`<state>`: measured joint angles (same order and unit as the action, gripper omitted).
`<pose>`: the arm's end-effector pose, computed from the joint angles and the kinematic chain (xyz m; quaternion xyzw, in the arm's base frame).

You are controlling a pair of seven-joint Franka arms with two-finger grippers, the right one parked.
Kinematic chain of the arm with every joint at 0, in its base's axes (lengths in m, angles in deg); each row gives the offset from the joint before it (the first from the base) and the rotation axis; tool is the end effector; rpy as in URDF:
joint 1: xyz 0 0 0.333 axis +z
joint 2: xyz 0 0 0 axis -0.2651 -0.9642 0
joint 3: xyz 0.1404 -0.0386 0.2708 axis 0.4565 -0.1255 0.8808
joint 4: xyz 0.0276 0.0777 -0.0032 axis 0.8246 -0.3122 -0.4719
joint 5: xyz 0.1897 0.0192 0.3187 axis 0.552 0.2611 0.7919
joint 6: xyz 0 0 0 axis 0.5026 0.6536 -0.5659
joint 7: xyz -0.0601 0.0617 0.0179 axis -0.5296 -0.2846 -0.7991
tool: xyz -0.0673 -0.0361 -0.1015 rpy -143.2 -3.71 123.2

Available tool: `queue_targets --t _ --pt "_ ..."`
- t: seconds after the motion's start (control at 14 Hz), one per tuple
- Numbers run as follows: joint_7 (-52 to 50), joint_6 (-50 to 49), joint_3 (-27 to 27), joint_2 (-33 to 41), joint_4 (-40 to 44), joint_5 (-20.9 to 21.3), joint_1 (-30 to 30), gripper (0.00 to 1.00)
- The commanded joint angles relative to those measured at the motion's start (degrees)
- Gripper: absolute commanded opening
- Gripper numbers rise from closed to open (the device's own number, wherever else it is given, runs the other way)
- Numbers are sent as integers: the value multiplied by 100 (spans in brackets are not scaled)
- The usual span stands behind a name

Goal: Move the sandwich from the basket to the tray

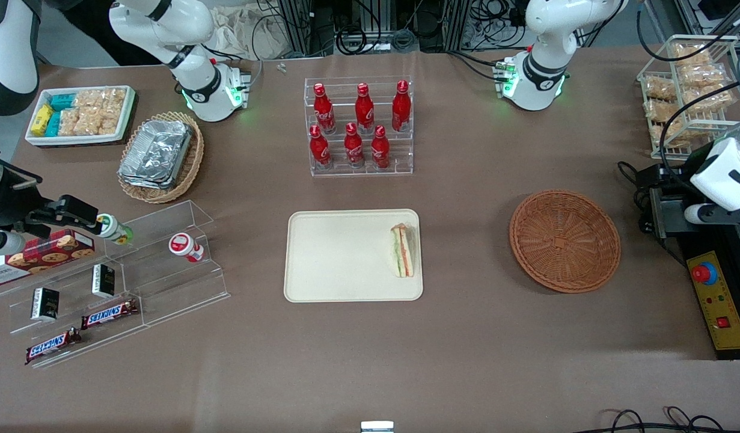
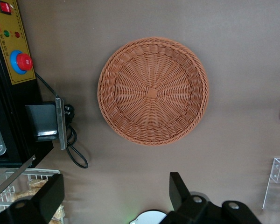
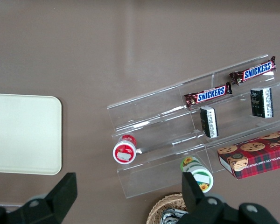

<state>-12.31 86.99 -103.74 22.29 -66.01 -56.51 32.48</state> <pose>0.5452 0.0063 0.5396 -0.9955 0.0235 0.0882 0.0270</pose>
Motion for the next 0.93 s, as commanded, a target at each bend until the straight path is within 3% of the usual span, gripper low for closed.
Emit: queue_targets --t 0.0,0.5,0.86 --pt "59 -133 -60 17 104 56 21 100" --pt "60 -116 1 17 122 83 39 100" --pt "51 -63 1344 8 227 -58 -1155 100"
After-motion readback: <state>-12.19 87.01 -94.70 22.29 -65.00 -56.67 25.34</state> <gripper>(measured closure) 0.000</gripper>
